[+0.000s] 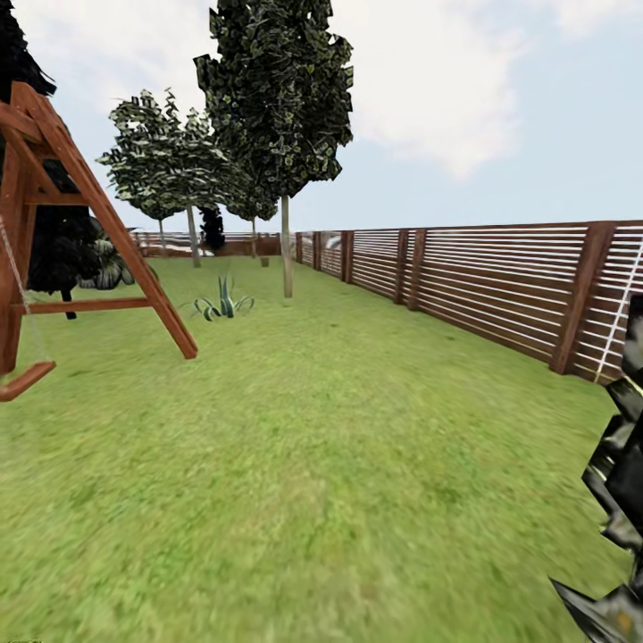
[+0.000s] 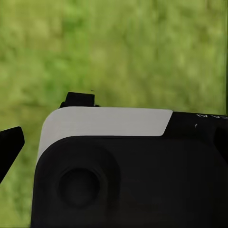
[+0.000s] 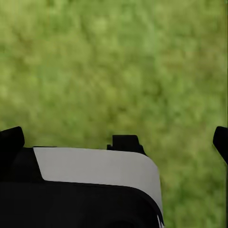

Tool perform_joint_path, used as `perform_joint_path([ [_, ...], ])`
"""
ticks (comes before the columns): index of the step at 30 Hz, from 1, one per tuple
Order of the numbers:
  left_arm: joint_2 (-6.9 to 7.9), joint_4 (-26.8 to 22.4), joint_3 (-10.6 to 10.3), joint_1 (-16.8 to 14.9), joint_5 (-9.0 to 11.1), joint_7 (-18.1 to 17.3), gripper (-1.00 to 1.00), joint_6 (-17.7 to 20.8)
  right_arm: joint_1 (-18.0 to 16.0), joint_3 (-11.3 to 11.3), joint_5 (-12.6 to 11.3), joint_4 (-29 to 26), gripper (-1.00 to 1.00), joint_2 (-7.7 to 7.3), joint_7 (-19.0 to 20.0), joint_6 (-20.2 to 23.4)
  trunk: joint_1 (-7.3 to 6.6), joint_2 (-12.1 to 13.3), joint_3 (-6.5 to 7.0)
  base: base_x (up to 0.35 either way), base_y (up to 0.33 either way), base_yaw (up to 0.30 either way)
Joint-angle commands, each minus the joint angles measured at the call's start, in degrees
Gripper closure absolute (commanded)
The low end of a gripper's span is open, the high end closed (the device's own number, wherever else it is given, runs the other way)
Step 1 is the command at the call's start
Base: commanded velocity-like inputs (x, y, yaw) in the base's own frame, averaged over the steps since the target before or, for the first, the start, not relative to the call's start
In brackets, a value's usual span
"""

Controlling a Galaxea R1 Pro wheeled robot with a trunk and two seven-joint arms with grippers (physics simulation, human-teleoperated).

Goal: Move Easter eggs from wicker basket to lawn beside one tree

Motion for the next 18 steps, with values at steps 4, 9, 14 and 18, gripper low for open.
perform_joint_path([
  [4,0.0,-0.1,0.1,0.0,0.6,-0.3,-1.0,0.1,0.0,0.0,0.0,0.0,-1.0,-0.01,0.0,-0.2,0.03,0.0,-0.05,0.314,-0.127,0.274],
  [9,0.0,-0.1,0.1,0.0,0.6,-0.3,-1.0,0.1,0.0,0.0,0.0,0.0,-1.0,-0.01,0.0,-0.2,0.03,0.0,-0.05,0.314,-0.127,0.275],
  [14,0.0,-0.1,0.1,0.0,0.6,-0.3,-1.0,0.1,0.0,0.0,0.0,0.0,-1.0,-0.01,0.0,-0.2,0.03,0.0,-0.05,0.314,-0.127,0.273],
  [18,0.0,-0.1,0.1,0.0,0.6,-0.3,-1.0,0.1,0.0,0.0,0.0,0.0,-1.0,-0.01,0.0,-0.2,0.03,0.0,-0.05,0.314,-0.123,0.26],
])
